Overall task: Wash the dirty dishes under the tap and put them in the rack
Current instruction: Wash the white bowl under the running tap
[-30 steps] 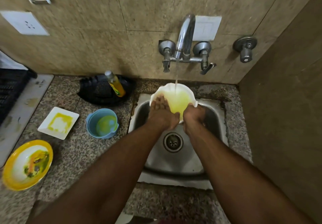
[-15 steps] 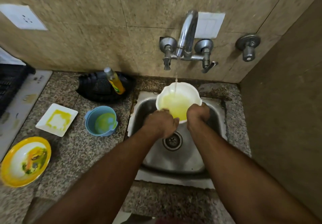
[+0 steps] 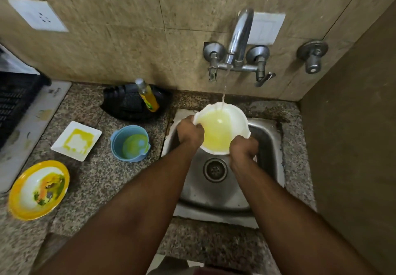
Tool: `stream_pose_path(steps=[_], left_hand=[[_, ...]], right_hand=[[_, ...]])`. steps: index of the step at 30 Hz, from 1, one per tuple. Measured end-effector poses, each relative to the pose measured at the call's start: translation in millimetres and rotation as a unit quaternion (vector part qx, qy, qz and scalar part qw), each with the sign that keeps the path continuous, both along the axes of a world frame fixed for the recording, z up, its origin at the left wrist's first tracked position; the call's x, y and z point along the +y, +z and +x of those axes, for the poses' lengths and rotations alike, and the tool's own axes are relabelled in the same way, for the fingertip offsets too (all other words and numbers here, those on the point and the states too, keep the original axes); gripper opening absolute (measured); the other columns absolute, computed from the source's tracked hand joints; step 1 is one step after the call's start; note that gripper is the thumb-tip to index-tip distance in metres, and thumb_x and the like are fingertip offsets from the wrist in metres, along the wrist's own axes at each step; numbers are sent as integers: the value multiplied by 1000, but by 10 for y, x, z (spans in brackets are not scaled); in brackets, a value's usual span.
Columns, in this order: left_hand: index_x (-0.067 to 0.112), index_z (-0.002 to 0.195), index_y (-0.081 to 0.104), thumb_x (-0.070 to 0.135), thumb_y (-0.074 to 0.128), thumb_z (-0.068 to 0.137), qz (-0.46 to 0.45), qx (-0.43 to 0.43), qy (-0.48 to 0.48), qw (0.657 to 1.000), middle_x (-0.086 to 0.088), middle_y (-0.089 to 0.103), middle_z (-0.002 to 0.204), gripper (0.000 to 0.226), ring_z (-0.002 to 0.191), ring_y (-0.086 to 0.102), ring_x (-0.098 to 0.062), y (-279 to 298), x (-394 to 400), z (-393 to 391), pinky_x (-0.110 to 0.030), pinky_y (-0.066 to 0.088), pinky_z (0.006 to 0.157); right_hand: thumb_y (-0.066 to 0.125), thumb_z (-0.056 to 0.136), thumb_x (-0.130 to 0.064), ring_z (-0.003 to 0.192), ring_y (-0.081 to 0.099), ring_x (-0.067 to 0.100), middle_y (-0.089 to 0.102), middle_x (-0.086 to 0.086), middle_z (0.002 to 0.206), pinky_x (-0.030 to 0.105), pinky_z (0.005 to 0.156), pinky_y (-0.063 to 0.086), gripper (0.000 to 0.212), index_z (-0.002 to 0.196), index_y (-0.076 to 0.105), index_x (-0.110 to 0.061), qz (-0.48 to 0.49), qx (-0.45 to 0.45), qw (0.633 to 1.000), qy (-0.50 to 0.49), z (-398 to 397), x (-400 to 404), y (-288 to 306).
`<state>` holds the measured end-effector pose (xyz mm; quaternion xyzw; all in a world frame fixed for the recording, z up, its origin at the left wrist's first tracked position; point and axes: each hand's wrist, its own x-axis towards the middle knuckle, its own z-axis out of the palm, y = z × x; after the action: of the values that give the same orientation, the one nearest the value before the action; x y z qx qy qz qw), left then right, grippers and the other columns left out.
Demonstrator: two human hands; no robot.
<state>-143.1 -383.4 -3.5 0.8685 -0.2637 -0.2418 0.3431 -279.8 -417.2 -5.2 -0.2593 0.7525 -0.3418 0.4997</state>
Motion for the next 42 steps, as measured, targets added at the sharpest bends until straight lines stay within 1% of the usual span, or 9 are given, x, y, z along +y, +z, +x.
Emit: stream_pose_path(steps=[9,16,20,25,28,31,36,40,42], left_hand=[[8,104,75,76,57,75,-20,131,82,988,-17,76,100,76,94,72,-38,-345,-72,-54,-49,61,84],[10,137,56,-5,54,60,-190,426,83,881,-19,67,125,78,112,65,-39,-86,202,-311,-59,57,91],[15,131,62,8,58,60,-174,306,115,929,-15,72,117,72,105,69,-38,-244,100,-153,-60,60,88],[12,119,71,6,76,73,-101,220,86,966,-14,75,104,47,88,71,-33,88,17,87,-47,63,79],[16,103,70,11,78,85,-117,203,93,968,-10,73,95,21,87,72,-31,158,-52,123,-45,63,75],[13,95,72,35,76,90,-105,184,129,969,-6,72,84,23,78,71,-28,147,-69,59,-35,58,68],[9,87,75,59,59,93,-88,115,134,980,-16,73,83,53,82,71,-40,-78,-42,-22,-48,61,76],[9,99,75,68,44,89,-50,78,127,988,-19,74,96,67,90,70,-42,-266,-48,48,-52,60,82],[6,106,74,52,49,98,-28,75,109,991,-20,73,104,53,97,68,-42,-126,-48,40,-52,58,88]], right_hand=[[55,84,-3,104,69,36,72,16,114,36,81,53,38,119,69,-3,-41,74,996,-14,-1,79,49],[57,84,-4,99,71,32,73,14,112,48,86,60,36,118,70,-5,-31,17,997,-72,85,-89,37],[62,74,-11,90,71,31,73,8,110,51,77,63,43,116,70,-11,19,15,999,35,61,-75,0],[88,50,-20,91,71,30,74,8,103,48,75,63,60,108,72,-15,4,178,940,291,-45,-349,129],[86,67,-37,100,70,35,74,15,112,47,81,61,55,112,72,-9,-62,233,917,317,-22,-476,271],[64,91,-50,109,67,39,69,19,119,42,86,55,52,119,64,-6,-118,357,857,352,78,-552,337],[55,93,-42,133,45,45,31,26,153,50,102,45,80,153,18,-3,-138,458,738,475,173,-331,106],[40,101,-46,153,-5,47,-16,24,166,58,121,13,76,162,2,-20,-130,420,656,613,103,-84,-168],[34,107,-43,154,11,41,6,21,168,48,122,21,56,158,29,-20,-123,327,675,650,30,18,-258]])
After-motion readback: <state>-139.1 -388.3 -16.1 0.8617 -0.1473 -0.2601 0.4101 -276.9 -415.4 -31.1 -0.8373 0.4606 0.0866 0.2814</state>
